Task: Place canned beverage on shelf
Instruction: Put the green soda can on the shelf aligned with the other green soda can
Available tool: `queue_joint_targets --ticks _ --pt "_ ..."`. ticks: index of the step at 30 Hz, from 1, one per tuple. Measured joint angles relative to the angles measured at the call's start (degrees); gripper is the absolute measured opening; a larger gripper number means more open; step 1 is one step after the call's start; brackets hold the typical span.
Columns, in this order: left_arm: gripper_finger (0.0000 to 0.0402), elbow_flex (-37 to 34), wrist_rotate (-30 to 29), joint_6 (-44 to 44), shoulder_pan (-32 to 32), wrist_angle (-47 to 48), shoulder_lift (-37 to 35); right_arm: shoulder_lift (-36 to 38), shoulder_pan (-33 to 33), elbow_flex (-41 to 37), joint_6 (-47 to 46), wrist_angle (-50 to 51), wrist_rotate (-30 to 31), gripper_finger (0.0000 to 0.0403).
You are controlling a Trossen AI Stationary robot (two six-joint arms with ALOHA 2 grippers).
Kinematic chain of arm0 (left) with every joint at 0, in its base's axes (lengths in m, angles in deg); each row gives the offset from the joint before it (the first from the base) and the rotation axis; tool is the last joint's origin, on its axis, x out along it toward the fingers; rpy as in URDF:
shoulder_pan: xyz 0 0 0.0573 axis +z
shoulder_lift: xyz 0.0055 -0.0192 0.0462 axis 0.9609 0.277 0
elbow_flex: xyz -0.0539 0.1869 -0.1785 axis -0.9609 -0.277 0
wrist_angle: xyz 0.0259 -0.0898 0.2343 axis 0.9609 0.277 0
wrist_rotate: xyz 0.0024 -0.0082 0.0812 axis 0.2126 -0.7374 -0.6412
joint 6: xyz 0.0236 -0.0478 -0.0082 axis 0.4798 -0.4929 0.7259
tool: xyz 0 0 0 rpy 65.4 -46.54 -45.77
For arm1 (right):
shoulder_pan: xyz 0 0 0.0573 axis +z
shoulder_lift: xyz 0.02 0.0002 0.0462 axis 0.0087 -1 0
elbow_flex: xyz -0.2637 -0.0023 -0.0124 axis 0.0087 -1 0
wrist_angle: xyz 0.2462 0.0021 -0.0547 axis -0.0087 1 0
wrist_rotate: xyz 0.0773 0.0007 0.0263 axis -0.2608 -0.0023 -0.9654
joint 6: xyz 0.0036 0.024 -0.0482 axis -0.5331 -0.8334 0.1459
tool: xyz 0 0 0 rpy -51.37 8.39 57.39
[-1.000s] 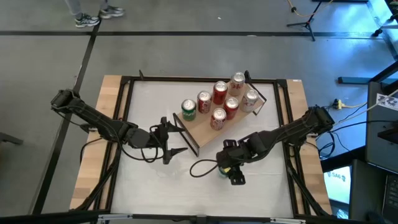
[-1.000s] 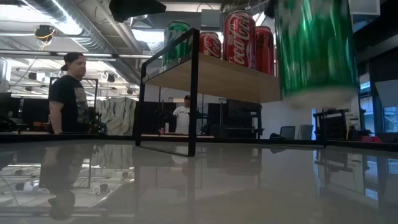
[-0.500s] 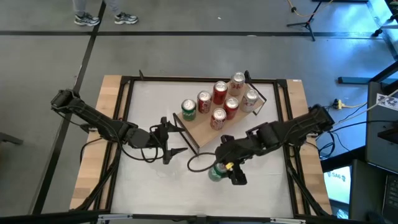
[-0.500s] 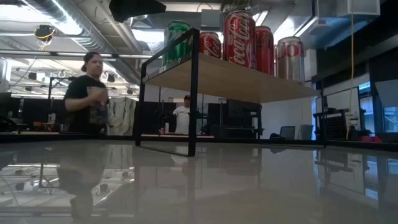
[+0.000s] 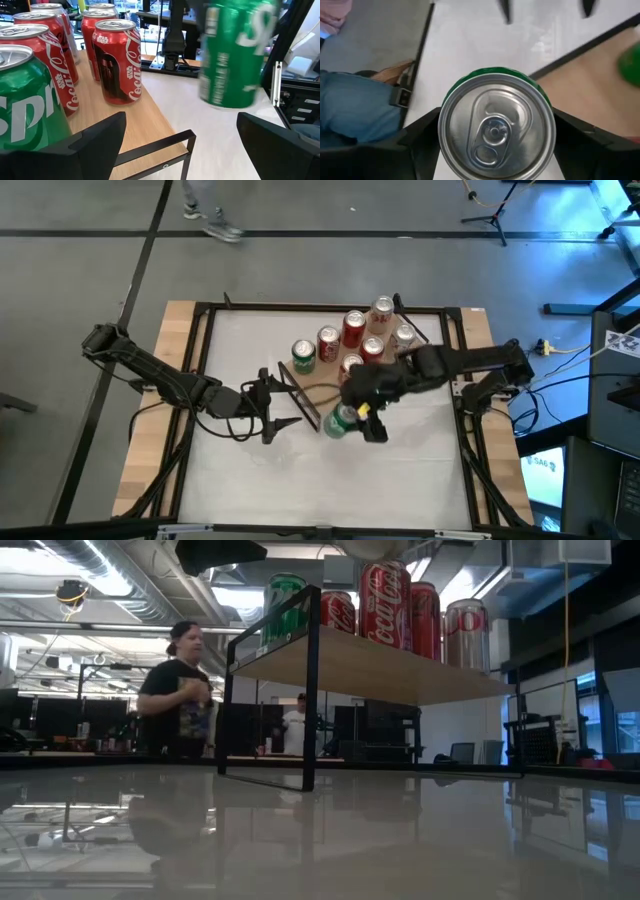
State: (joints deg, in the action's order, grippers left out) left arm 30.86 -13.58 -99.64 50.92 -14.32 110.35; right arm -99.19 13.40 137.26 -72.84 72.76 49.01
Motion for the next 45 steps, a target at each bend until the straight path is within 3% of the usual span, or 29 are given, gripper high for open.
queue_joint_targets --ticks 11,17,45 --pt "0.037 0.0 0.0 0.0 0.0 0.0 0.0 0.0 -9.67 0.57 7.83 0.96 -5.86 0.0302" --pt "0.037 0.0 0.0 -0.02 0.0 0.0 0.0 0.0 -12.38 0.57 10.78 -0.22 -6.17 0.0304" --pt "0.037 0.0 0.02 -0.04 0.0 -0.04 0.0 -5.54 -14.88 0.57 19.75 -1.63 -2.65 0.0305"
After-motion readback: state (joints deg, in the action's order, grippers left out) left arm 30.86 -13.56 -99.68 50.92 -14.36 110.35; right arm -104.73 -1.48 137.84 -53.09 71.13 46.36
